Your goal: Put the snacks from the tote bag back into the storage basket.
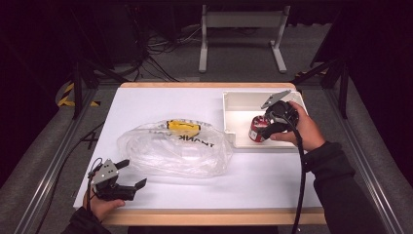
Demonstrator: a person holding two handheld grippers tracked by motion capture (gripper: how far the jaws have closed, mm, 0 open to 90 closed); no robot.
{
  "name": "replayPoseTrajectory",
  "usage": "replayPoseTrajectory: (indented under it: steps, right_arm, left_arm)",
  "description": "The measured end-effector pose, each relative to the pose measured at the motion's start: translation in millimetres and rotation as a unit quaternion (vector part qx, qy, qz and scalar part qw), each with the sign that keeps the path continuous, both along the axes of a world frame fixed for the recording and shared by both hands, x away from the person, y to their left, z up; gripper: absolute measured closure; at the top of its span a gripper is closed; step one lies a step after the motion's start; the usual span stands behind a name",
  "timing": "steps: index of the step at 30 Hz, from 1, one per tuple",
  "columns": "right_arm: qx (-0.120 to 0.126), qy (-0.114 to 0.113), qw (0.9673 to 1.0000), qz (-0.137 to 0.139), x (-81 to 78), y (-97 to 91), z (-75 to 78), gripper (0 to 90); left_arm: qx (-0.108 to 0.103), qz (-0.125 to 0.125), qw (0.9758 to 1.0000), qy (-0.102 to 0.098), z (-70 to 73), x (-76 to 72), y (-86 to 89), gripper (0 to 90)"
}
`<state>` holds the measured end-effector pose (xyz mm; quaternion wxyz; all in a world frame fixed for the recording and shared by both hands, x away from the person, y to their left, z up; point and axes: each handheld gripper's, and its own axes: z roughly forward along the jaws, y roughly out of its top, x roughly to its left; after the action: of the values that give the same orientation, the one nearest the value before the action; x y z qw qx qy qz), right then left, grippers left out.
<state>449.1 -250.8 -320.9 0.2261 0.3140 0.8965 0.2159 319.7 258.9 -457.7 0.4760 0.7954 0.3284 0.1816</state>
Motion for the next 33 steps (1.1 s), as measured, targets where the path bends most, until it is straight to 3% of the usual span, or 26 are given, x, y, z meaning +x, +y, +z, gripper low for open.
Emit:
replayPoseTrajectory:
  steps: [22, 25, 33]
  right_arm:
    - [-0.014, -0.013, 0.9997, 0.014, -30.3, -14.9, -10.6, 12.3]
    - [-0.029, -0.018, 0.9993, 0.018, -37.5, -17.0, -13.0, 11.6]
    - [-0.036, -0.044, 0.9982, 0.017, -54.5, -24.4, -23.7, 11.4]
  left_arm:
    - [0.003, 0.004, 1.0000, 0.001, 0.0, 0.1, -0.8, 6.1]
    - [0.005, 0.004, 1.0000, 0.001, -0.1, -0.8, -1.6, 6.0]
    - [0.002, 0.002, 1.0000, 0.002, -0.2, -0.6, -1.1, 5.8]
